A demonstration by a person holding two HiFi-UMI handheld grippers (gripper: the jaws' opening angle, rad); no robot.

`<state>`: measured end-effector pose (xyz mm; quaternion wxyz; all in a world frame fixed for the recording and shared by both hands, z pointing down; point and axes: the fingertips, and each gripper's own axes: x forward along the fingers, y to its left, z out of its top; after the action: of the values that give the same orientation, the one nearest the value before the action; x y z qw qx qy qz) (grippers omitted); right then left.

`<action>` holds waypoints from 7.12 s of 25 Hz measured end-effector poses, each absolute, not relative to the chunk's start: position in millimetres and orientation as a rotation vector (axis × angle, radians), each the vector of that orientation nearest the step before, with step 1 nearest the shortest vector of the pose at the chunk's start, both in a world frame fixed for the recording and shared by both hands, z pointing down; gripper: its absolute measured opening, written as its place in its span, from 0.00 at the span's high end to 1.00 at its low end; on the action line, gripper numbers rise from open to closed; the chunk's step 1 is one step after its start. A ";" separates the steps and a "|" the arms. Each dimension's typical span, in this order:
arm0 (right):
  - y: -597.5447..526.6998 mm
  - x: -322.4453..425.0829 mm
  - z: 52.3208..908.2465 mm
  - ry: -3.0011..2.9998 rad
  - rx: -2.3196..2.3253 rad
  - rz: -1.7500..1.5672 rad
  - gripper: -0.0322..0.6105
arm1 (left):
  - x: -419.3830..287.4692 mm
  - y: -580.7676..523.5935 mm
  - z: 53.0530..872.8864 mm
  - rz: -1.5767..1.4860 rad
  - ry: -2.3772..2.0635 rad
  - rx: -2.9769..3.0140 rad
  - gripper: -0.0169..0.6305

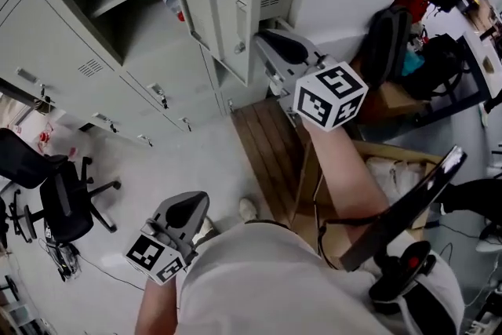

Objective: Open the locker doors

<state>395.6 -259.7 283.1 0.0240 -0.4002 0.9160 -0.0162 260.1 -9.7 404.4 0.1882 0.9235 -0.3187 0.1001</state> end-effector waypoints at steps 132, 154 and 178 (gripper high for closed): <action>-202.4 -173.5 290.2 2.886 -1.417 -0.005 0.79 | -221.1 -49.3 381.9 0.209 -0.284 2.824 0.96; -157.7 -49.6 289.1 2.989 -1.213 -0.005 0.82 | -84.7 -52.3 372.0 0.262 -0.137 2.854 0.96; -170.8 66.3 289.8 2.968 -1.072 -0.021 0.86 | 14.2 -59.7 373.9 0.276 -0.330 2.856 0.96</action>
<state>66.3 -170.8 289.8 -0.0071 -0.3396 0.9405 -0.0068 14.2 -59.7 373.9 0.1265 0.9809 -0.1135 0.0948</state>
